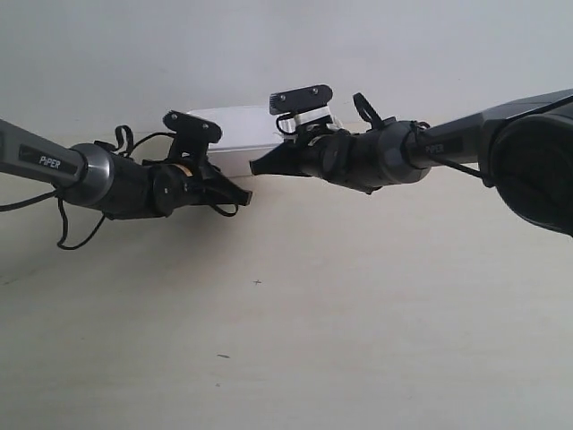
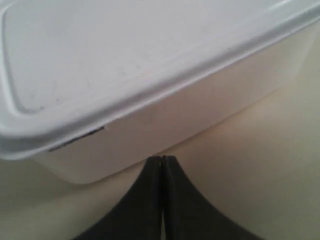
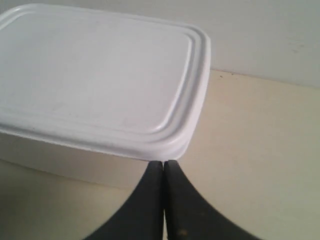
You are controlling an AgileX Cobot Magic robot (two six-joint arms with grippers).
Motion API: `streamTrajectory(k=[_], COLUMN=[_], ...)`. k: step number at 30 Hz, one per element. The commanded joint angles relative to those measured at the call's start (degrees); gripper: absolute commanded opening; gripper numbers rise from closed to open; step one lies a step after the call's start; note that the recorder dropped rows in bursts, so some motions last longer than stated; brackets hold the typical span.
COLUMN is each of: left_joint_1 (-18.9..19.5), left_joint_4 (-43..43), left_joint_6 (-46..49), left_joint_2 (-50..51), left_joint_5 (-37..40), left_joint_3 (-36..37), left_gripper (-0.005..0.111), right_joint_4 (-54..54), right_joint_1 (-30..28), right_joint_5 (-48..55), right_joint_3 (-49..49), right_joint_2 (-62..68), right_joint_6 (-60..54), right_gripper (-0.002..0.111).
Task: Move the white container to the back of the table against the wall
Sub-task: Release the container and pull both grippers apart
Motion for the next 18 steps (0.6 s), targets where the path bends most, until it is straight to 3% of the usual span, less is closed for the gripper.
streamTrajectory(k=[1, 18], left_joint_1=[-0.2, -0.2], left_joint_4=[1.4, 1.7], left_joint_6=[0.0, -0.1], left_joint_2=[0.5, 5.0], left_joint_5=[0.4, 3.8], left_joint_3=[-2.4, -10.0], left_gripper=[0.0, 0.0], right_joint_4=[0.1, 0.1], right_joint_1=[-0.1, -0.1], right_joint_5=[-1.4, -1.4], right_joint_3=[-0.3, -0.3], right_joint_2=[-0.1, -0.2], right_joint_6=[-0.3, -1.9], right_gripper=[0.0, 0.0])
